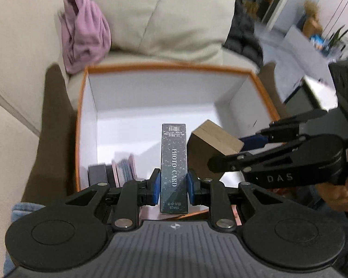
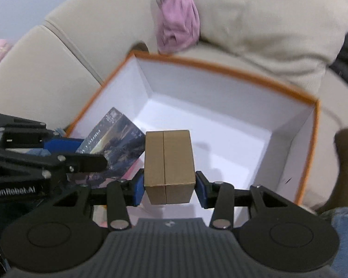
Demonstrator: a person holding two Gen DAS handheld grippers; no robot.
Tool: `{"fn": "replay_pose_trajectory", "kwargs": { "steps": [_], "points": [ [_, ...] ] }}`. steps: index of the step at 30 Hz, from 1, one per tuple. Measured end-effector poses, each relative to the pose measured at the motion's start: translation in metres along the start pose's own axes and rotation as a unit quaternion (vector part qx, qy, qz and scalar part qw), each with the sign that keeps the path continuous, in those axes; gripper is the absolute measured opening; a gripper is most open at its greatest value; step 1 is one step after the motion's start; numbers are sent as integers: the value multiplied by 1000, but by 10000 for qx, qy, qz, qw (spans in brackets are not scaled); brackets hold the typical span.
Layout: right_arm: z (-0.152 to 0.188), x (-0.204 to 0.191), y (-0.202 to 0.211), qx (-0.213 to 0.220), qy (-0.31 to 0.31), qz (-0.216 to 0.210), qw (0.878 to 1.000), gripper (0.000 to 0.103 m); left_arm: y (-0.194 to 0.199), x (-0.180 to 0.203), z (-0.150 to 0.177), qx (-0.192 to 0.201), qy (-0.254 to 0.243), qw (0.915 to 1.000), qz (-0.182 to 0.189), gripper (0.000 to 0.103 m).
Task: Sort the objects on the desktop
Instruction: 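Carry the PHOTO CARD box and brown box into the shoebox with both tools, then set both boxes down inside the shoebox and open both tools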
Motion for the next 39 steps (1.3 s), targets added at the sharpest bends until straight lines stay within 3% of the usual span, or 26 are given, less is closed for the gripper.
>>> {"fn": "replay_pose_trajectory", "kwargs": {
  "steps": [7,16,20,24,29,33,36,39],
  "points": [
    [11,-7,-23,-478,-325,-243,9980,46,-20,-5,12,-460,-1,9977,-506,26],
    [28,-31,-46,-687,-546,-329,9956,47,-14,-7,16,-593,-53,9964,-610,25],
    [37,-42,-40,-693,-514,-273,9959,47,-2,-8,17,-427,-5,9982,-424,25],
    [37,-37,-35,-743,-657,-437,9941,51,23,-13,16,32,93,9995,-287,27],
    [26,-25,-37,-778,-1090,-810,9877,54,46,-32,22,478,483,9971,-340,28],
    [23,-19,-41,-810,-1239,-805,9857,55,54,-51,28,723,799,9931,-459,28],
    [27,-15,-46,-883,-1499,-807,9814,42,55,-67,33,775,1063,9900,-517,28],
    [29,-11,-46,-857,-1848,-986,9741,37,49,-80,37,678,1253,9882,-564,28]
  ]
}}
Point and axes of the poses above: each gripper's, at about its wrist camera, not at the fingertips, and y roughly against the way its jaws point, x to its right, z to its underside, the point moved 6 cm from there along -y, roughly the way its jaws point, and after that the axes turned 2 degrees about -x, right-handed, at the moved point
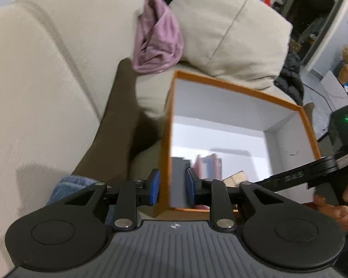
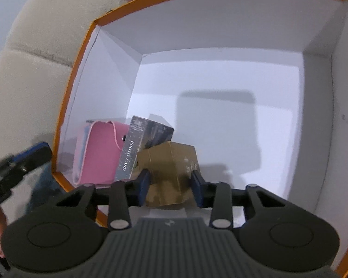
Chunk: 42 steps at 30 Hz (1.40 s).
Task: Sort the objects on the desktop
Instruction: 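Set both boxes down inside the shoebox and open both tools, then grasp the pink selfie stick with the right tool while the left grasps the plush duck keychain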
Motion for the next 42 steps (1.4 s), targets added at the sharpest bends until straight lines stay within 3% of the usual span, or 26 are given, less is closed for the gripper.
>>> {"fn": "replay_pose_trajectory", "kwargs": {
  "steps": [5,13,20,27,31,36,39,42],
  "points": [
    [4,-6,-14,-215,-229,-354,9989,32,-8,-5,5,-113,28,9999,94,28],
    [6,-15,-14,-129,32,-200,9997,35,-2,-1,11,-52,-42,9999,120,28],
    [15,-40,23,824,948,222,9918,42,30,10,25,117,-297,9993,186,28],
    [65,-70,79,2059,2078,427,9553,44,45,18,66,-167,-494,9983,269,28],
    [99,-64,99,2516,2275,654,9384,44,48,28,88,-197,-525,9974,443,29],
    [135,-34,119,2727,2048,778,9368,43,48,53,102,-28,-627,9937,929,37],
    [155,-13,122,2677,1875,802,9417,44,38,70,107,45,-657,9914,1127,56],
    [165,5,111,2523,1739,740,9490,44,22,83,112,-17,-711,9902,1205,57]
  ]
}}
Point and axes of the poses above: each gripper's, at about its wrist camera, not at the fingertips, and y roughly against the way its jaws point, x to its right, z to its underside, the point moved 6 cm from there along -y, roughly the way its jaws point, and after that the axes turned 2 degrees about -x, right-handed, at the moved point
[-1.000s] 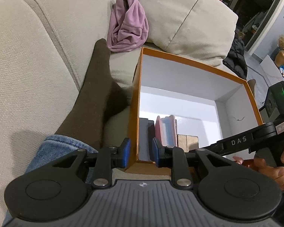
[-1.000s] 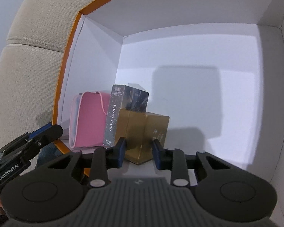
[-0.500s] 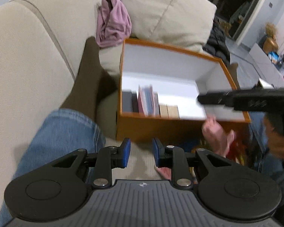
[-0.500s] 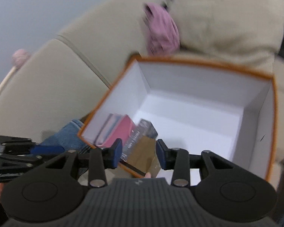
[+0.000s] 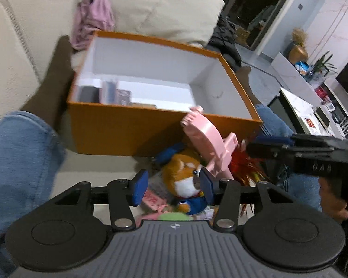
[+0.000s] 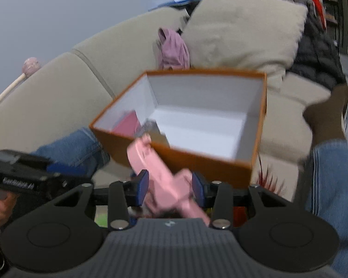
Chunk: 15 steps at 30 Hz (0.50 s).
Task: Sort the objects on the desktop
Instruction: 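Grasp the pink selfie stick with the right tool while the left grasps the plush duck keychain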
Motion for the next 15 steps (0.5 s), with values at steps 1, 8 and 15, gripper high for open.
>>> {"fn": "replay_pose_trajectory", "kwargs": {
  "steps": [1,8,15],
  "points": [
    [6,5,-1,-60,-40,0,10000,44,-7,1,1,-39,13,10000,26,58],
    [8,27,-32,-245,-790,-757,9937,48,-46,-8,8,-254,441,9986,142,61],
    [5,31,-43,-216,-1048,-1344,9851,55,-63,-13,4,-273,712,9960,463,64]
  ]
}}
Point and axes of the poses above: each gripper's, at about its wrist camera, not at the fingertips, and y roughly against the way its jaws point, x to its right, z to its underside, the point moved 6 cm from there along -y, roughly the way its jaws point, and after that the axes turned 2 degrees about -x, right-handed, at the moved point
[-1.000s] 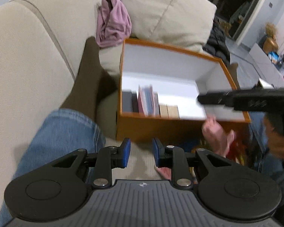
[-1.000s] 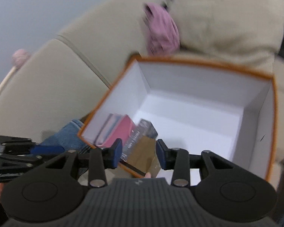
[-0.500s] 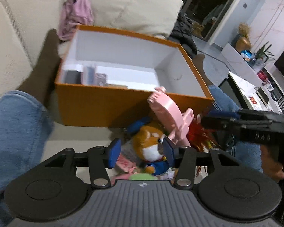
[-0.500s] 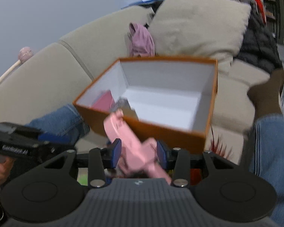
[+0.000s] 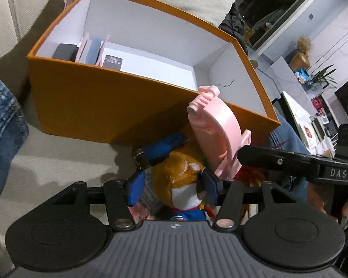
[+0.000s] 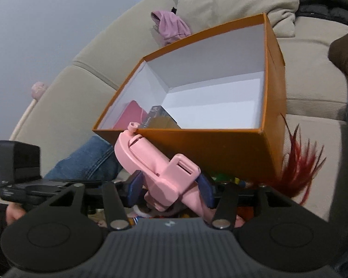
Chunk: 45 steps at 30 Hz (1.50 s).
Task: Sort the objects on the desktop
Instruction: 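Grasp the pink selfie stick with the right tool while the left grasps the plush duck keychain, then lift the pink selfie stick and plush duck and carry them toward the shoebox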
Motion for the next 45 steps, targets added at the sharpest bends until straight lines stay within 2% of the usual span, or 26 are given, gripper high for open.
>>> {"fn": "replay_pose_trajectory", "kwargs": {
  "steps": [5,8,11,14,16,18,20,23,26,27,28,30,33,35,36,37,45],
  "points": [
    [-4,8,1,21,-323,-289,9991,54,-8,-5,0,-32,195,9996,185,74],
    [-1,8,9,-3,-320,-253,9992,37,-7,-8,0,-33,312,9993,210,75],
    [2,8,13,-69,-296,-235,9993,33,-8,-7,-1,-24,321,9993,179,76],
    [0,11,11,-121,-316,-226,9992,36,-9,-8,0,-35,384,9991,150,81],
    [-1,15,4,-174,-310,-219,9991,44,-10,-8,0,-43,422,9989,188,82],
    [0,23,-1,-212,-519,-443,9974,55,-11,-7,1,-59,446,9988,179,82],
    [-1,27,-5,-219,-779,-762,9938,57,-10,-8,0,-50,467,9988,165,82],
    [-4,25,-7,-123,-818,-940,9921,57,-12,-8,-1,-46,545,9984,153,83],
    [-3,24,-3,-98,-871,-920,9919,49,-14,-10,-3,-16,599,9981,127,87],
    [-3,24,0,-66,-889,-907,9919,43,-15,-11,-3,-39,640,9978,171,87],
    [-3,24,5,-13,-904,-890,9919,33,-17,-12,-3,-60,696,9973,210,88],
    [-2,23,16,65,-931,-880,9917,22,-20,-14,-2,-99,823,9959,350,89],
    [2,12,28,137,-698,-752,9946,16,-28,-13,-2,-185,966,9938,515,89],
    [4,5,33,183,-558,-585,9966,15,-30,-10,-3,-156,931,9935,638,81],
    [6,2,35,187,-531,-542,9969,14,-31,-8,-4,-137,930,9926,763,68],
    [7,-1,38,196,-511,-520,9971,12,-32,-5,-5,-143,936,9916,882,61],
    [2,-37,53,238,15,-73,9997,8,-21,5,-4,40,683,9956,645,53]
  ]
}}
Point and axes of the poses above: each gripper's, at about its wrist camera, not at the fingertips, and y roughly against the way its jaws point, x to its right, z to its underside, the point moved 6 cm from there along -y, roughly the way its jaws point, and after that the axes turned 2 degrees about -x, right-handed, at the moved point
